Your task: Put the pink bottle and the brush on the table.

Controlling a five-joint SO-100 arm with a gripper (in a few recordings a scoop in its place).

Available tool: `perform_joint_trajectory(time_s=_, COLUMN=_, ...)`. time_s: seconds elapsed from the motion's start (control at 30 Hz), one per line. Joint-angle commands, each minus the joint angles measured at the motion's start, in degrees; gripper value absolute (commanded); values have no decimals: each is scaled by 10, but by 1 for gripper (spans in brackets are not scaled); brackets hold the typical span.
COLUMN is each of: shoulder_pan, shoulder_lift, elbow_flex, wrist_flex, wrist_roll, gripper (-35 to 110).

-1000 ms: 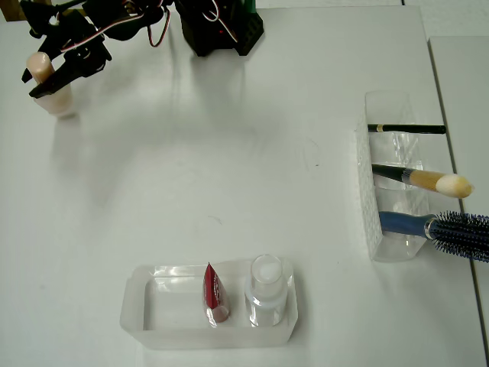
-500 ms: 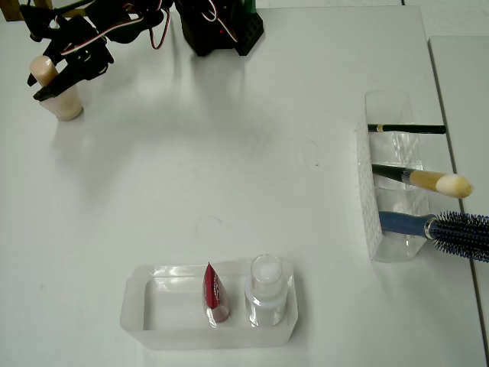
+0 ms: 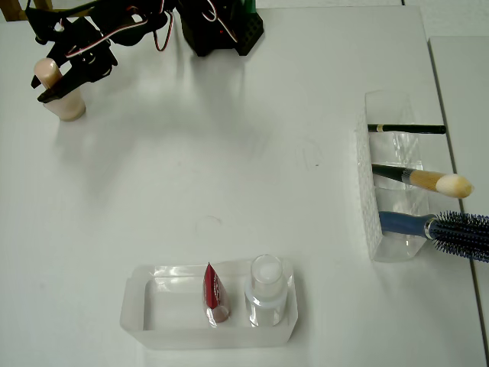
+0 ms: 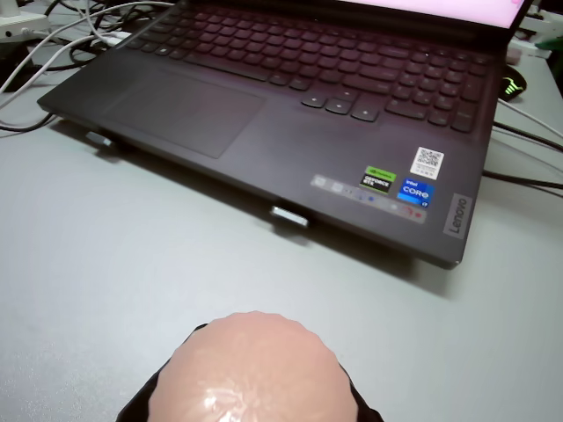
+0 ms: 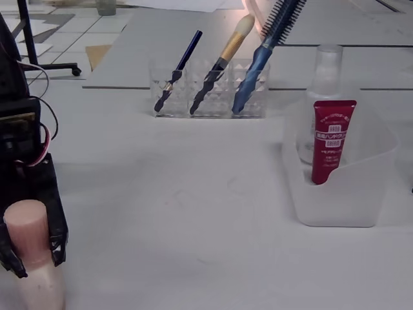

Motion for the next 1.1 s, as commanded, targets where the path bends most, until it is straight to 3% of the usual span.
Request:
perform_joint_trajectory(time_s=0.0, shoulder_pan=0, shoulder_lift=4, elbow_flex=5, wrist_flex=-25, wrist_roll=-12, gripper=0)
perform_joint_trajectory(time_s=0.33, shoulder_pan=0, shoulder_lift=7, elbow_flex=5, wrist_flex=-14, wrist_roll=-14, gripper=2)
perform_joint_trajectory(time_s=1.07, shoulder_pan=0, shoulder_lift=16, elbow_flex=15, wrist_flex=-2, wrist_roll=-16, gripper=34)
